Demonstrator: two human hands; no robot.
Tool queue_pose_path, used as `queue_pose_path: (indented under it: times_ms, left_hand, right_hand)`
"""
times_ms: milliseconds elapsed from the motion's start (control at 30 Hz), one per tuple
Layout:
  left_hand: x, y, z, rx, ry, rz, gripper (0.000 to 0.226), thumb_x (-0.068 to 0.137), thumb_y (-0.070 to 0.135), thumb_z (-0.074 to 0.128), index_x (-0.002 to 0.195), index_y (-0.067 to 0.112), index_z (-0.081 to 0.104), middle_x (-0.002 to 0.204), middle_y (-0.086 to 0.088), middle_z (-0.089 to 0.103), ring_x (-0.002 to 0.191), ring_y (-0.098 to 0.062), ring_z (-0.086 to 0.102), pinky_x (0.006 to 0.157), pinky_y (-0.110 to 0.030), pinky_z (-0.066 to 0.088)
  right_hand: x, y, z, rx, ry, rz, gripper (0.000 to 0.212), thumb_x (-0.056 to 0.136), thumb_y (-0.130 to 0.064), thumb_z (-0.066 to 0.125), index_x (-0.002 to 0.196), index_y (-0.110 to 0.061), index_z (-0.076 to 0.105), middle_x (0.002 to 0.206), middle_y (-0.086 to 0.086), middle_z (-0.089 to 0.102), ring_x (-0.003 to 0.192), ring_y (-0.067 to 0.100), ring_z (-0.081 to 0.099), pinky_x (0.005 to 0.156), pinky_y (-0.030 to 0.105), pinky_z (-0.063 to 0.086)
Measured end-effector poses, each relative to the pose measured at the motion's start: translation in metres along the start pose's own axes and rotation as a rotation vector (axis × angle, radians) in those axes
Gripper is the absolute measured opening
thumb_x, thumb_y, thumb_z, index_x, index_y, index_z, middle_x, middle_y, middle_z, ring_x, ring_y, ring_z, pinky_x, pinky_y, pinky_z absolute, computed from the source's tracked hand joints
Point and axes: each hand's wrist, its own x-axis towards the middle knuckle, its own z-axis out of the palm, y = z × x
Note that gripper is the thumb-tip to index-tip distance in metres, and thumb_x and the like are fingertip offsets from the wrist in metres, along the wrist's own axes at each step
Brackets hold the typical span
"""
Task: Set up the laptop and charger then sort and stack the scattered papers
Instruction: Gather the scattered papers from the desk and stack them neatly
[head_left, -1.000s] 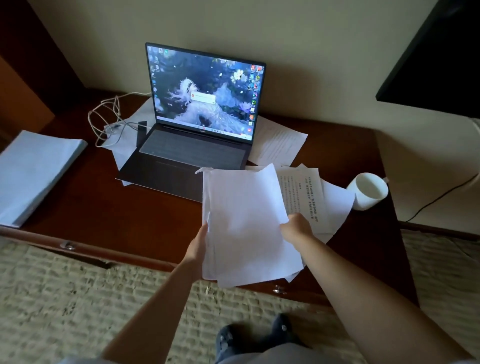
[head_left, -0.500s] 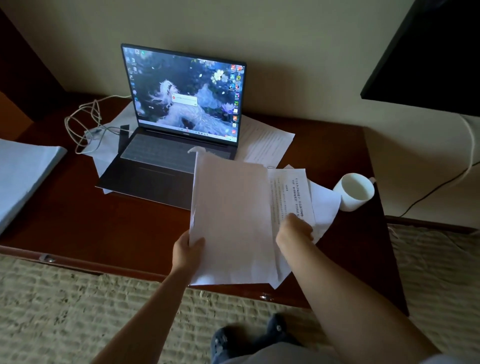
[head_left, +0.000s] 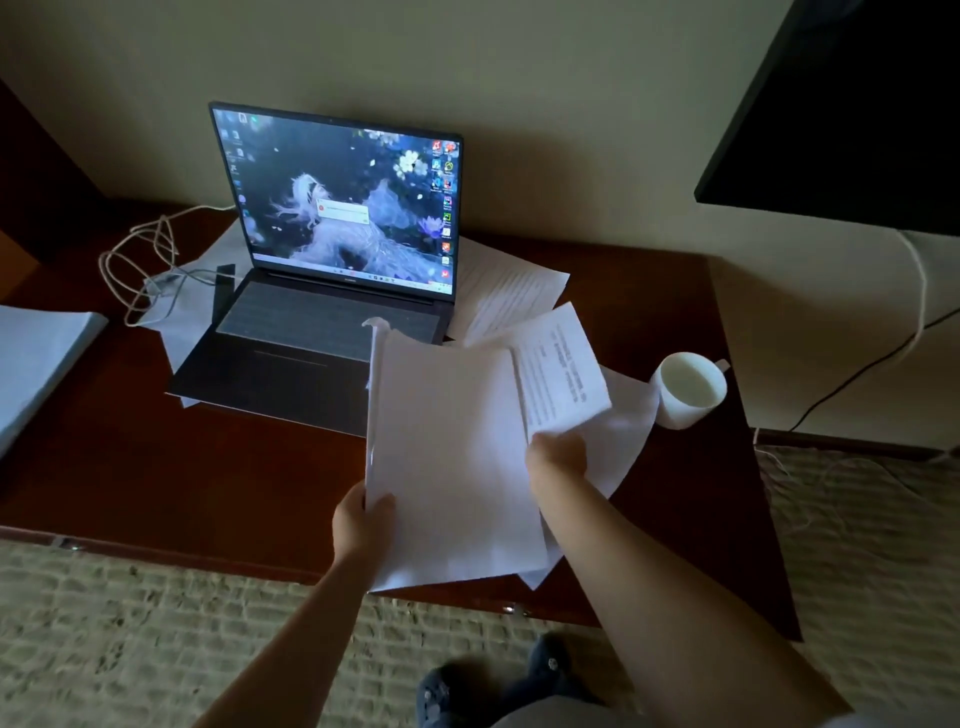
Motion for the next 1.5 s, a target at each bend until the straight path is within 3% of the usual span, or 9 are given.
queue_pose_path:
  times_ms: [100,233,567,700,833,933,1133,1267,1500]
  left_hand:
    - [-0.002,0.004,-0.005,-0.053,0.021,-0.024,0.015,0.084,0.0,0.048,0.086,0.007,0.061,0.078,-0.006,0.06,0.069,-0.021,0.052,0.058,-0.029,0.042]
    - [-0.002,0.012,-0.011,-0.111,-0.01,-0.093,0.021,0.084,-0.003,0.049,0.091,0.012,0.061,0.083,-0.006,0.062,0.076,-0.025,0.056,0.067,-0.031,0.046]
    - [0.0,0.01,-0.031,0.075,-0.007,-0.074,0.029,0.076,-0.006,0.044,0.089,0.013,0.063,0.083,-0.008,0.062,0.068,-0.021,0.054,0.058,-0.027,0.041]
    - [-0.001,0.009,-0.027,0.129,0.0,-0.067,0.033,0.075,-0.003,0.044,0.091,0.018,0.064,0.084,-0.006,0.064,0.076,-0.026,0.059,0.065,-0.028,0.044]
    - [0.0,0.012,-0.025,0.137,-0.017,-0.062,0.028,0.075,-0.002,0.045,0.086,0.015,0.064,0.083,-0.008,0.065,0.074,-0.025,0.058,0.064,-0.028,0.044]
    - [0.001,0.016,-0.023,0.096,-0.075,-0.076,0.024,0.076,-0.003,0.046,0.083,0.011,0.063,0.079,-0.008,0.063,0.072,-0.025,0.057,0.063,-0.029,0.046]
    - [-0.006,0.025,-0.031,-0.264,-0.248,-0.206,0.035,0.103,0.031,0.037,0.091,0.009,0.063,0.081,-0.009,0.061,0.071,-0.024,0.058,0.063,-0.032,0.048]
    - [-0.006,0.015,-0.031,-0.266,-0.309,-0.282,0.065,0.099,0.055,0.027,0.096,0.004,0.067,0.083,-0.016,0.069,0.076,-0.032,0.066,0.07,-0.041,0.057]
    - [0.005,0.009,-0.023,-0.143,-0.285,-0.227,0.039,0.099,0.041,0.042,0.097,0.008,0.063,0.095,-0.016,0.069,0.086,-0.032,0.067,0.077,-0.045,0.056]
  right_hand:
    - [-0.017,-0.023,-0.012,0.039,0.246,-0.476,0.03,0.1,-0.014,0.038,0.114,0.004,0.057,0.114,0.02,0.062,0.106,0.035,0.058,0.084,0.035,0.043]
    - [-0.025,-0.07,-0.033,0.184,0.376,-0.774,0.026,0.101,-0.013,0.035,0.113,0.004,0.051,0.106,0.018,0.065,0.096,0.034,0.062,0.076,0.034,0.044]
    - [-0.033,-0.091,-0.068,0.479,0.425,-0.733,0.029,0.103,-0.019,0.029,0.118,-0.001,0.046,0.108,-0.001,0.055,0.099,0.016,0.057,0.087,0.026,0.043]
    - [-0.047,-0.096,-0.071,0.592,0.5,-0.711,0.032,0.103,-0.006,0.028,0.13,0.007,0.039,0.111,-0.002,0.046,0.097,-0.006,0.046,0.083,-0.008,0.022]
    - [-0.039,-0.097,-0.063,0.672,0.401,-0.608,0.04,0.103,-0.014,0.029,0.139,0.003,0.032,0.131,0.012,0.047,0.125,0.029,0.045,0.093,0.017,0.03]
    - [-0.032,-0.084,-0.054,0.459,0.344,-0.469,0.035,0.103,-0.013,0.029,0.13,0.007,0.039,0.131,0.021,0.049,0.119,0.032,0.049,0.08,0.015,0.026]
    - [-0.004,-0.02,-0.027,-0.252,-0.228,-0.479,0.03,0.1,-0.02,0.029,0.123,-0.009,0.045,0.121,0.015,0.057,0.1,0.029,0.056,0.079,0.035,0.043]
    - [-0.001,0.005,-0.01,-0.456,-0.296,-0.501,0.029,0.101,-0.025,0.028,0.121,-0.01,0.042,0.106,0.01,0.058,0.085,0.023,0.059,0.063,0.029,0.045]
    - [0.011,-0.002,0.018,-0.558,-0.245,-0.606,0.032,0.103,-0.027,0.027,0.125,-0.009,0.04,0.117,0.012,0.058,0.094,0.025,0.059,0.071,0.033,0.045]
